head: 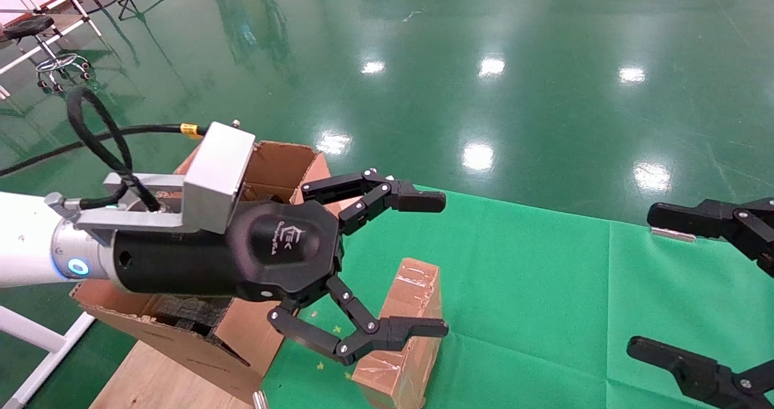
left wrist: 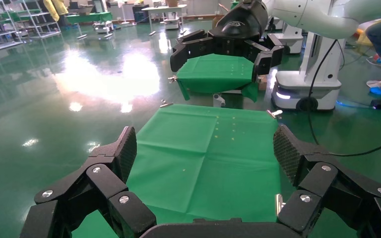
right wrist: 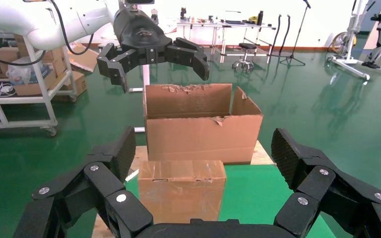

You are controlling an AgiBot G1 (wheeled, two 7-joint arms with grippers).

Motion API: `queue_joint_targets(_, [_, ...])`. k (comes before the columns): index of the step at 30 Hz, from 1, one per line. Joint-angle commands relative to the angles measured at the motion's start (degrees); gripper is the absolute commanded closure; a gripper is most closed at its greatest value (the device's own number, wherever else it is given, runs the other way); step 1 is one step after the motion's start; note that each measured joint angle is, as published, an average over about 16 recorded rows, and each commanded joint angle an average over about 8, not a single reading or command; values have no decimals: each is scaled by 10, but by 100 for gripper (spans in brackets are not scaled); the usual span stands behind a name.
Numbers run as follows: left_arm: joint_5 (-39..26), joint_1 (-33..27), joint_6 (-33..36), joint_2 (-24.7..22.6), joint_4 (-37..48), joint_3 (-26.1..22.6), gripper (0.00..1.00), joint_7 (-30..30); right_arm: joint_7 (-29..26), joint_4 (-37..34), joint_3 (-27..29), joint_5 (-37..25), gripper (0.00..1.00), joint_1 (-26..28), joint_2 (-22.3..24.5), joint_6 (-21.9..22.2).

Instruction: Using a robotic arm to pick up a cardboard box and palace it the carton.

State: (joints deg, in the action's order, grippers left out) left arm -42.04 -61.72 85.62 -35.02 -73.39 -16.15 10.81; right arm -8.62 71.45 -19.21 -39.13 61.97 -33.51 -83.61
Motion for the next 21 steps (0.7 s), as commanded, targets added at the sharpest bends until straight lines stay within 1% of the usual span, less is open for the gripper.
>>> queue_joint_targets(1, [0,0,0,0,0,0,0,0,0,0,0,0,0,0,0,0])
queue_joint_targets(16, [0,0,0,0,0,0,0,0,0,0,0,0,0,0,0,0])
queue_joint_targets(17, [0,0,0,0,0,0,0,0,0,0,0,0,3,0,0,0])
queue_joint_targets(18, [0,0,0,0,0,0,0,0,0,0,0,0,11,0,0,0])
queue_joint_targets(19, [0,0,0,0,0,0,0,0,0,0,0,0,21,0,0,0])
queue_joint_targets(21, [-2,0,0,2,0,-1,0,0,0,0,0,0,45,0,0,0])
